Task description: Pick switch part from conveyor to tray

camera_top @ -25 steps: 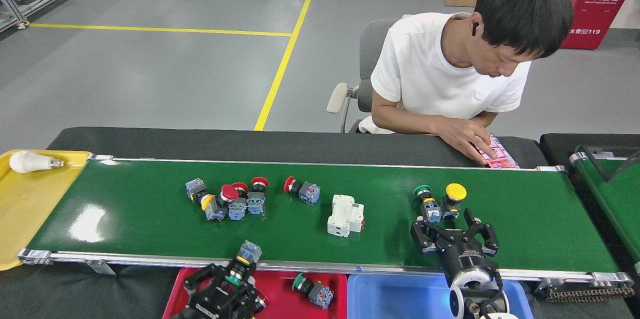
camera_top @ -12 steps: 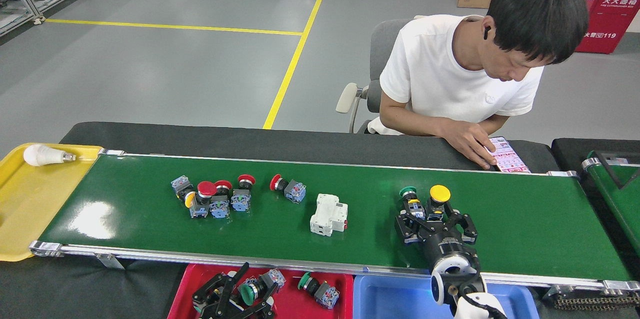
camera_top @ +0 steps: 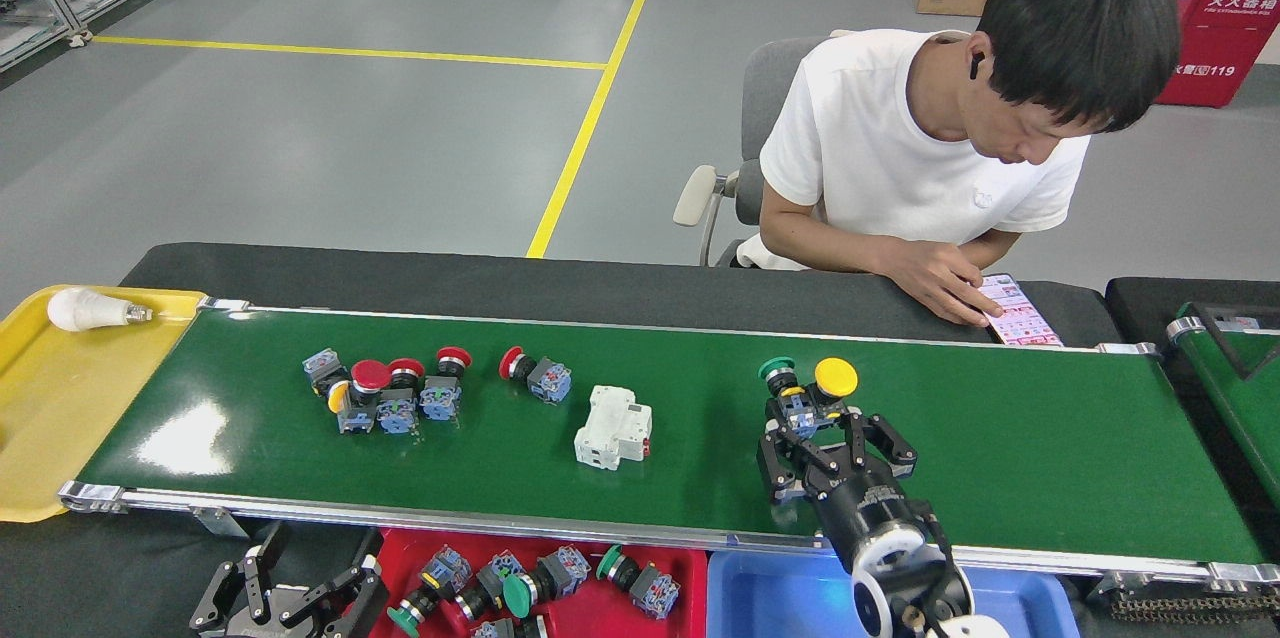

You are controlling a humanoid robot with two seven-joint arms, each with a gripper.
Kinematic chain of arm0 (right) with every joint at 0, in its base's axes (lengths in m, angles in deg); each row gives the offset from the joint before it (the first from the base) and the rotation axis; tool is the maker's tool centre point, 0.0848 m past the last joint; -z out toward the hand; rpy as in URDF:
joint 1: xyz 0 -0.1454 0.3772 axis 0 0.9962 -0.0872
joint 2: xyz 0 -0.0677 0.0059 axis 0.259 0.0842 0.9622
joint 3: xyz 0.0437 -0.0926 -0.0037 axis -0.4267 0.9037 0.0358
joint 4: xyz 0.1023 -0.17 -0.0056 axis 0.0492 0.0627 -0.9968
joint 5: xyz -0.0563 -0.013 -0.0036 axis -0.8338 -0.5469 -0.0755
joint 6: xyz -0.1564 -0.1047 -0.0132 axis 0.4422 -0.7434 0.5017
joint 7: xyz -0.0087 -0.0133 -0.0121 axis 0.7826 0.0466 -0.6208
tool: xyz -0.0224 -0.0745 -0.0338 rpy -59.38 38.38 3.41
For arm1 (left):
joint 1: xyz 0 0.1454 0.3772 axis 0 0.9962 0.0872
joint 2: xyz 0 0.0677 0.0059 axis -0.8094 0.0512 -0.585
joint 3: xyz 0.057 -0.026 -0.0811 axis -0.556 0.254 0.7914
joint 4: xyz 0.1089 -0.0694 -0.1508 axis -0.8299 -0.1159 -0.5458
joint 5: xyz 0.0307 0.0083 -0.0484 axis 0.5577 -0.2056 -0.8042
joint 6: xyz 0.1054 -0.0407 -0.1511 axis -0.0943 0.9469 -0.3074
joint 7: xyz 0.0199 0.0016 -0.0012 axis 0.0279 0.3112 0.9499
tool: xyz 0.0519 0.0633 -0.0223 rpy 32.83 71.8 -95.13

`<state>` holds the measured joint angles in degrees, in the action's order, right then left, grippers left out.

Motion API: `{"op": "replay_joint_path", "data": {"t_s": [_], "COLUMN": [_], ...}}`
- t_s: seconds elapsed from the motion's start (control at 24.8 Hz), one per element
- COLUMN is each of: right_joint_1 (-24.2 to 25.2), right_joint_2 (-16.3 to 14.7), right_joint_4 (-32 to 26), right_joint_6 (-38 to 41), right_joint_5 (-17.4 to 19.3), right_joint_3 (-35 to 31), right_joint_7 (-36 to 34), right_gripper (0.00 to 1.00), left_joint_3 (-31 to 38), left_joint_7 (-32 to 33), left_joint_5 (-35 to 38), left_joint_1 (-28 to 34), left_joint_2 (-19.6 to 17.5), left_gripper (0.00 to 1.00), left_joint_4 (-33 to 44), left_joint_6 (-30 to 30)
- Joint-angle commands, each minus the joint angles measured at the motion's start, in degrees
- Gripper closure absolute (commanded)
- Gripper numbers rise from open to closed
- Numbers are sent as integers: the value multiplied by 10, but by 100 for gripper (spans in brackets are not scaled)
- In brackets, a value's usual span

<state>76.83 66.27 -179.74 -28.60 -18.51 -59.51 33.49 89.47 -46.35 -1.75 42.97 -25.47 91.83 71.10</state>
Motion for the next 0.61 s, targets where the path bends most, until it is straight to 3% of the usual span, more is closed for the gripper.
{"op": "replay_joint_path", "data": {"t_s": [0.0,0.08,0.12,0.16,0.2,0.4,0.57], "right_joint_1": [29,39,41,39,36,11,-3], "right_joint_2": [1,13,19,23,25,38,38], "right_joint_4": [-36,-32,-28,-24,-21,-5,-1], "right_joint_6": [106,158,162,159,156,154,151], "right_joint_5": [2,2,2,1,-2,0,2], "right_joint_3": [3,20,41,62,82,104,98], "right_joint_7": [4,5,5,8,13,17,17], "right_gripper": [70,64,53,30,0,0,0], "left_joint_3": [3,3,3,3,2,-6,-47], "left_joint_7": [-2,-5,-11,-19,-24,-55,-63], "left_joint_5": [26,52,59,62,64,65,64], "left_joint_1": [-41,-93,-124,-151,-180,-292,-336], "left_joint_2": [-7,-7,-8,-10,-17,-51,-74], "left_gripper": [0,0,0,0,0,0,5], "left_joint_4": [-34,-89,-123,-156,-192,-353,-442], "left_joint_6": [-14,-22,-23,-24,-30,-43,-45]}}
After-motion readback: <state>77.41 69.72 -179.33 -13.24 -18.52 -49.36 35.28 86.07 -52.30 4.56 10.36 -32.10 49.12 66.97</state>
